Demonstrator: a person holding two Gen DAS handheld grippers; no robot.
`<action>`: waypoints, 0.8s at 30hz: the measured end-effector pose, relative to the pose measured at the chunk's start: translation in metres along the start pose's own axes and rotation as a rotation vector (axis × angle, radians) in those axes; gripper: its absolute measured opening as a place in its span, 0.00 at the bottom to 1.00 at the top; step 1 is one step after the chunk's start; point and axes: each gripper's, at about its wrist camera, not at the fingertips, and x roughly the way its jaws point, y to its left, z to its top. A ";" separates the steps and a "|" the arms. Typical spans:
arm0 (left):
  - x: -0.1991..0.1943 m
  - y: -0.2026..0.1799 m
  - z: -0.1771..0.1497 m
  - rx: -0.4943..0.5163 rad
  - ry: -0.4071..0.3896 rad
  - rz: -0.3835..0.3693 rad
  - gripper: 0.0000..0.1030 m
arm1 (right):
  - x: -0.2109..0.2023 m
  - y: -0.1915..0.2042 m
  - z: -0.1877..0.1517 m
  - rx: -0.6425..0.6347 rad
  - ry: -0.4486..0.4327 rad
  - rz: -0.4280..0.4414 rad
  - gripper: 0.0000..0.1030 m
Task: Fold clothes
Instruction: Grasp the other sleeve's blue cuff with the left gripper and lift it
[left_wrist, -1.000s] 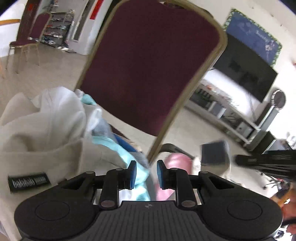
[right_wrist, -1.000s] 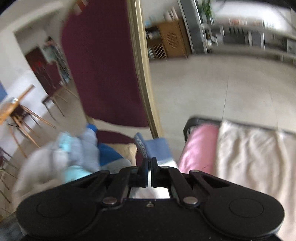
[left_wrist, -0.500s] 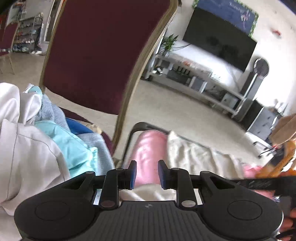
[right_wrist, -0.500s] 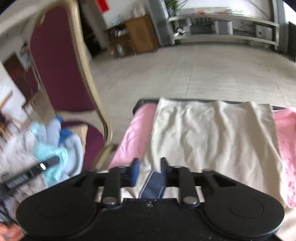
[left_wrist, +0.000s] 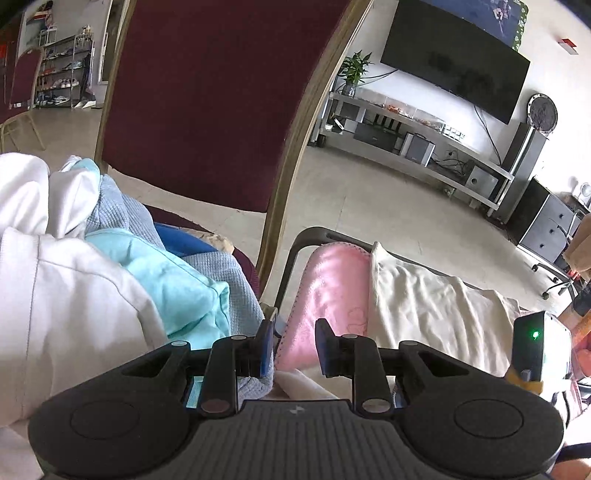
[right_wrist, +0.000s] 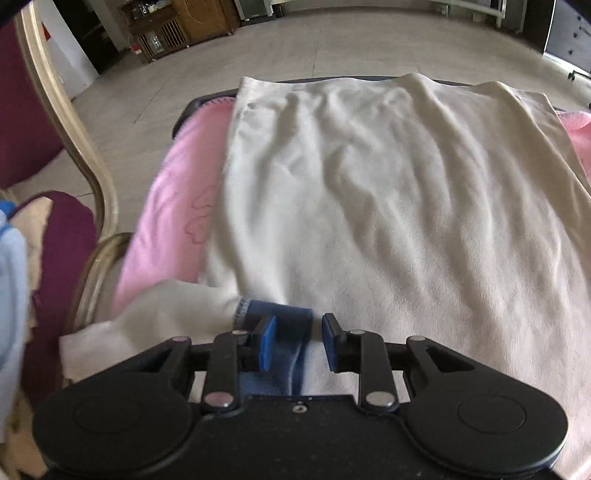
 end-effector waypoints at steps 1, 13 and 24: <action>0.000 0.000 0.000 -0.001 0.001 -0.002 0.22 | -0.002 0.002 -0.003 -0.021 -0.014 -0.009 0.26; -0.035 0.012 0.005 -0.037 -0.097 -0.042 0.22 | -0.089 0.053 -0.016 -0.255 -0.251 0.010 0.06; -0.152 0.010 0.015 0.067 -0.289 -0.173 0.25 | -0.344 0.097 -0.066 -0.991 -0.858 -0.087 0.05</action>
